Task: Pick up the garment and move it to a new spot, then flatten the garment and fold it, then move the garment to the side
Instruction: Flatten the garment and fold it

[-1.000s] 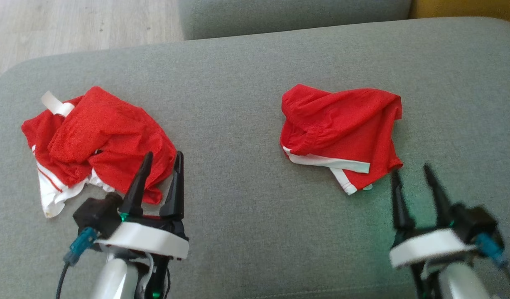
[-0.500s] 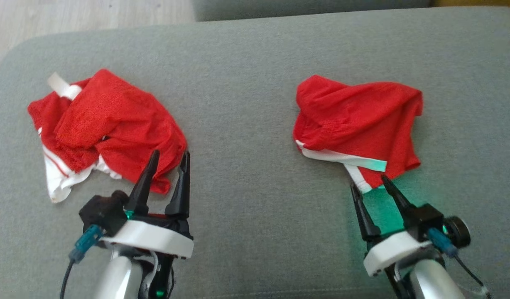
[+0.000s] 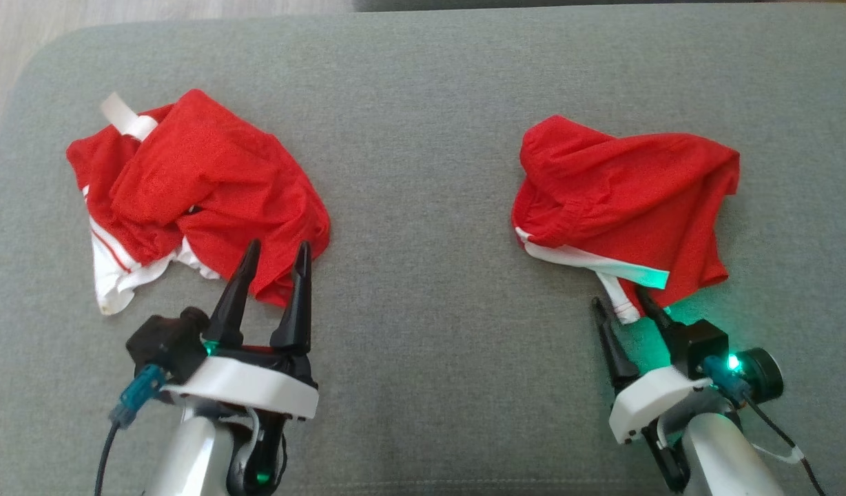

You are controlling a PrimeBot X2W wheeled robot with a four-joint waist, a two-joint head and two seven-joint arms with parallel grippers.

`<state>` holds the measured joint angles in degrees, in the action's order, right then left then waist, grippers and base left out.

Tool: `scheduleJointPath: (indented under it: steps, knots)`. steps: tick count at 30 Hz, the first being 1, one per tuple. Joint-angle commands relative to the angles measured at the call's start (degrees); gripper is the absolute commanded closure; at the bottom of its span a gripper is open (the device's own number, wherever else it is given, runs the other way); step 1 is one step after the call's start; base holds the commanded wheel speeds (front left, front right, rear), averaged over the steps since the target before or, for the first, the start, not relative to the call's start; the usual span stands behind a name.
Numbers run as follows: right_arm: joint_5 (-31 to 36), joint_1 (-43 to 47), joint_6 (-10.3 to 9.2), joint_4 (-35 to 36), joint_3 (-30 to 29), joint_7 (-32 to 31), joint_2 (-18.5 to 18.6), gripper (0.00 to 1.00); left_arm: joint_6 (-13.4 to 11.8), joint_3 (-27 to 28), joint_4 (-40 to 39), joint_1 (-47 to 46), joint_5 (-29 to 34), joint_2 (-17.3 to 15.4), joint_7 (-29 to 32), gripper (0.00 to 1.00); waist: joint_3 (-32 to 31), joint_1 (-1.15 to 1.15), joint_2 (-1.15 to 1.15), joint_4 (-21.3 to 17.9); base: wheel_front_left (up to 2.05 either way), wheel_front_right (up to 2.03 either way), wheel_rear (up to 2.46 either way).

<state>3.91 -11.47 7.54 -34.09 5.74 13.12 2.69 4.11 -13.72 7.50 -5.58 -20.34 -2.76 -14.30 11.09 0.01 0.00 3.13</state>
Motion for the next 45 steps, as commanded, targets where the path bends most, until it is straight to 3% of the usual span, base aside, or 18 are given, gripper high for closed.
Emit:
scheduleJointPath:
  steps: [1, 9, 23, 28, 37, 45]
  knots:
    - [-0.63, -1.90, -0.05, 0.64, 1.54, 0.67, 0.19, 1.00, 0.25, 2.16, -1.72, -2.39, -0.07, -0.11, -0.70, 0.00, -0.03, -0.01, 0.00, -0.37, 0.00, 0.00, 0.00]
    - [-1.33, -1.62, -0.05, 1.61, 1.47, 1.32, 0.19, 1.00, 0.09, 2.75, -1.64, -2.02, 0.16, -0.11, -0.70, 0.00, -1.21, -0.01, 0.00, -3.37, 0.00, 0.00, 0.00]
    - [1.04, 4.34, -0.05, 13.12, -4.93, -1.69, 0.19, 1.00, 1.51, 0.17, -0.63, -3.90, 3.10, -0.11, -0.70, 0.00, -1.64, -0.01, 0.00, -9.19, 0.00, 0.00, 0.00]
    - [1.56, 4.40, -0.05, 14.52, -6.68, -2.72, 0.19, 1.00, 2.86, -4.73, 4.25, -6.25, 7.25, -0.50, -0.70, 0.00, -0.81, -0.01, 0.00, -10.40, 0.00, 0.00, 0.00]
    - [0.73, 2.16, -0.05, 13.94, -6.57, -2.85, 0.19, 1.00, 3.35, -18.12, 16.27, -16.89, 14.28, -5.14, -0.70, 0.00, 2.14, -0.01, 0.00, -12.74, 0.00, 0.00, 0.00]
    - [-0.52, -0.59, -0.05, 13.08, -4.56, -2.40, 0.19, 1.00, 3.36, -28.34, 22.34, -26.82, 16.30, -6.73, -0.70, 0.00, 5.18, -0.01, 0.00, -15.49, 0.00, 0.00, 0.00]
